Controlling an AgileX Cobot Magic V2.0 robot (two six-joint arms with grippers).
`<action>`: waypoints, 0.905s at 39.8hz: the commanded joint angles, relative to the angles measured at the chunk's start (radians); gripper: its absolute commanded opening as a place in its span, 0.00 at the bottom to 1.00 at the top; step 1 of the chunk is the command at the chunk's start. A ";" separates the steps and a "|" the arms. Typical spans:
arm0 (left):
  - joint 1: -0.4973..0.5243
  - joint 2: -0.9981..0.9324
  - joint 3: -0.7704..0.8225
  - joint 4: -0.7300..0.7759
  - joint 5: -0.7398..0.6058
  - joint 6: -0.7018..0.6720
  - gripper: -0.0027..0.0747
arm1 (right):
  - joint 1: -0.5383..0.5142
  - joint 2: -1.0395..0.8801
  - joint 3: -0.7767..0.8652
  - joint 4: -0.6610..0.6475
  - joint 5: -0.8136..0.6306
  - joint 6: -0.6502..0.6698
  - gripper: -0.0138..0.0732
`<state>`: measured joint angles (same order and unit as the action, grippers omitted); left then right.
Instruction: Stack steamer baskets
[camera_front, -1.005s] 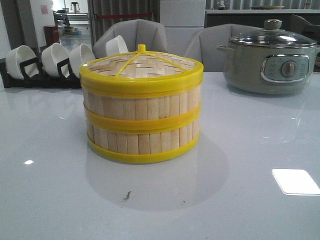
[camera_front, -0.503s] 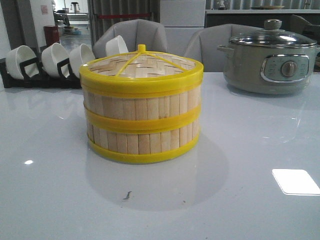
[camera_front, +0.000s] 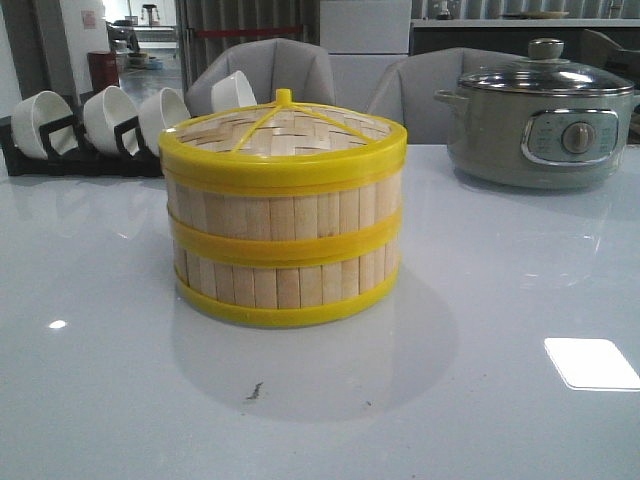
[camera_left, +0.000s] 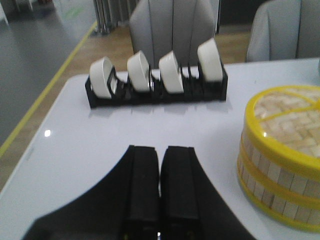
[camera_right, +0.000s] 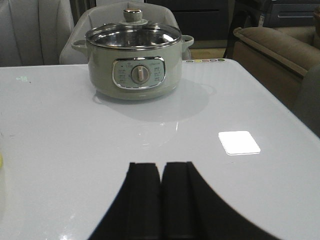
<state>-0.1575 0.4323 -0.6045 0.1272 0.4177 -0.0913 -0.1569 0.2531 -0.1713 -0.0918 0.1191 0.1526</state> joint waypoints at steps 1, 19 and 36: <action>-0.003 -0.092 0.067 0.006 -0.217 -0.005 0.15 | -0.006 0.007 -0.029 -0.013 -0.085 -0.003 0.21; -0.003 -0.415 0.538 -0.110 -0.471 -0.007 0.15 | -0.006 0.007 -0.029 -0.013 -0.085 -0.003 0.21; -0.003 -0.451 0.612 -0.127 -0.455 -0.007 0.15 | -0.006 0.008 -0.029 -0.013 -0.085 -0.003 0.21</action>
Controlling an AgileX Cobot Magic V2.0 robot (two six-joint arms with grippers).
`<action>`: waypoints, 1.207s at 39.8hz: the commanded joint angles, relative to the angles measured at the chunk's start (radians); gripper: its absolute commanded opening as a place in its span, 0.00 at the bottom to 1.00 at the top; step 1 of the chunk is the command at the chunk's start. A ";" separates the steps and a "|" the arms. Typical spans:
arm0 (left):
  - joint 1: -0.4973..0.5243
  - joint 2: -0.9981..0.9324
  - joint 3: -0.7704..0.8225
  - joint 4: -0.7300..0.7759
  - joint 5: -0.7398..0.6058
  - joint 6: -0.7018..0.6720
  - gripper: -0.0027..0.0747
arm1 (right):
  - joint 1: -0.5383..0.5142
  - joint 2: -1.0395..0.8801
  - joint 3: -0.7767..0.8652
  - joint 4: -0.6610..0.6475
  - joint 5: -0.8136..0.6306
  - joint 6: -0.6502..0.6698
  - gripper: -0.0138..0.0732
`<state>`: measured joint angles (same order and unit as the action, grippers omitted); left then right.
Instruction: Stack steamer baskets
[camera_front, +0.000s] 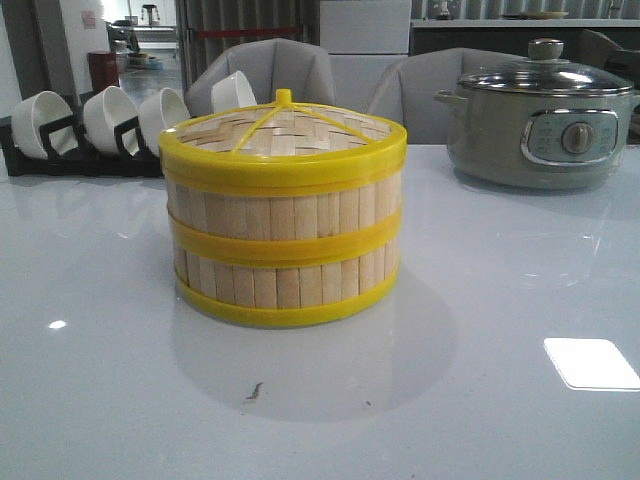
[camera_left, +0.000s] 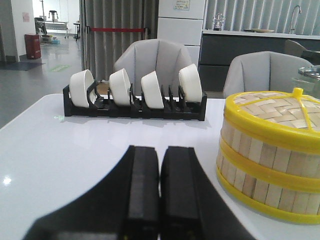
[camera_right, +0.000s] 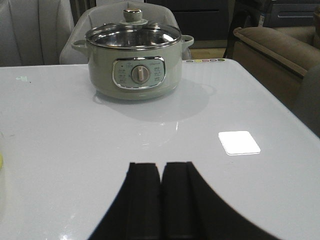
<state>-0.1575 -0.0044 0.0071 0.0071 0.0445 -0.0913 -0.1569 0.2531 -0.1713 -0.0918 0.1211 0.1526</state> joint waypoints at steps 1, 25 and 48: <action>-0.003 -0.014 0.000 -0.007 -0.081 -0.007 0.15 | -0.006 0.008 -0.029 -0.013 -0.087 -0.003 0.21; -0.003 -0.013 0.000 0.016 -0.127 0.004 0.15 | -0.006 0.008 -0.029 -0.013 -0.087 -0.003 0.21; -0.003 -0.013 0.000 0.030 -0.144 0.005 0.15 | -0.006 0.008 -0.029 -0.013 -0.087 -0.003 0.21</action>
